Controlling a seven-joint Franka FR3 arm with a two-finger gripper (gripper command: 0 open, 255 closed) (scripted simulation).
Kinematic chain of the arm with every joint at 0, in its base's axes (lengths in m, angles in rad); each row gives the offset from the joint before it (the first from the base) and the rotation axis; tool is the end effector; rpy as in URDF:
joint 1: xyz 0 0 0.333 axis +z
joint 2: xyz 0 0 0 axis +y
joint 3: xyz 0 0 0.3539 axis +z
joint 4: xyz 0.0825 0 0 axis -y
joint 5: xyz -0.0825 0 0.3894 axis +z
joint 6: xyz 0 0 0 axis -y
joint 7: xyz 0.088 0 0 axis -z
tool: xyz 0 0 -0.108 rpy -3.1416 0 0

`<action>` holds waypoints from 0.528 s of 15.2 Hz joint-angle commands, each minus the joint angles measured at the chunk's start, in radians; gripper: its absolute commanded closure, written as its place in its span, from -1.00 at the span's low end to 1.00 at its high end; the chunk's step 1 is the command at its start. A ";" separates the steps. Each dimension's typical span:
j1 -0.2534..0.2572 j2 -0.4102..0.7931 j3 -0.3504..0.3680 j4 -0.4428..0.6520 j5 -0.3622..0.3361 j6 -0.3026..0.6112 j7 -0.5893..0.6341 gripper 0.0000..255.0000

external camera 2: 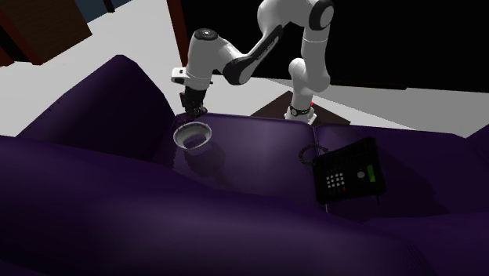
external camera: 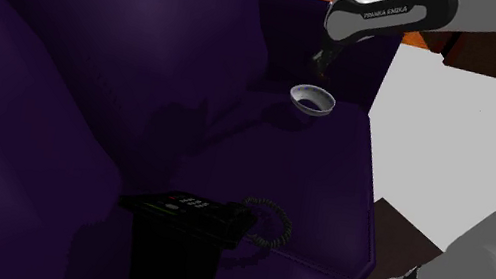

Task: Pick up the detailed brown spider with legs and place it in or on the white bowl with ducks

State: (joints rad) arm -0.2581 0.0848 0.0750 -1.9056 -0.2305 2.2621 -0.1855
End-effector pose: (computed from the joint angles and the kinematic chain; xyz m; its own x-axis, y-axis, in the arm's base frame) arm 0.6038 -0.1194 0.5157 0.9660 0.1477 0.2124 0.0935 -0.9648 0.2459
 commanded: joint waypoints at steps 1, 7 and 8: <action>-0.011 0.008 -0.008 -0.010 0.003 0.022 -0.018 1.00; -0.011 0.034 -0.011 -0.059 -0.014 0.095 0.003 1.00; -0.011 0.039 -0.012 -0.066 -0.017 0.107 0.006 1.00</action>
State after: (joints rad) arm -0.2688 0.1168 0.0640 -1.9657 -0.2440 2.3556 -0.1827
